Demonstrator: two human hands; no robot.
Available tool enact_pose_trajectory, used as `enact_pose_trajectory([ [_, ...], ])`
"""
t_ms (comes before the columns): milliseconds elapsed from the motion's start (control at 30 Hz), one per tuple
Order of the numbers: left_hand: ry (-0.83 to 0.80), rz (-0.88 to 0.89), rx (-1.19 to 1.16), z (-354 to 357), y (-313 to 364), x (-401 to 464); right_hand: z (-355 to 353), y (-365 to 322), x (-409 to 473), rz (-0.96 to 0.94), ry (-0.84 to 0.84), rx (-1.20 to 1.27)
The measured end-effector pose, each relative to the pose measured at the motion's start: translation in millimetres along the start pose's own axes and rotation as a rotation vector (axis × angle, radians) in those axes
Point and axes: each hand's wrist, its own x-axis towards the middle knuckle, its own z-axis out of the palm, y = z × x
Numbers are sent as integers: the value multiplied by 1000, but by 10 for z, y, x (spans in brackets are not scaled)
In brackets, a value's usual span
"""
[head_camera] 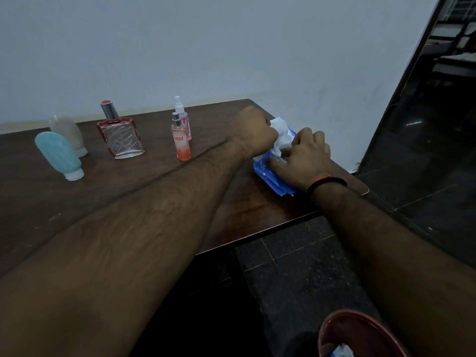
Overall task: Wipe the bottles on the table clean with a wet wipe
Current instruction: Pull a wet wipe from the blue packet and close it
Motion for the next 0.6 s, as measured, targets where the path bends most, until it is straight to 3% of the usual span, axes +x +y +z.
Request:
enact_pose_trajectory([
  [100,-46,1,-12,-18,5,-8,-28,31,-3,-24,-114,-113],
  [367,-158,-56,-169,-98,-5,3,-63,74,69,-19,-405,-95],
  [467,-114,-136,-337,-74,-102,41,-62,55,70,4,-398,-108],
  [600,32,-121,-342,15,-154,3,-58,45,49,32,-403,-110],
])
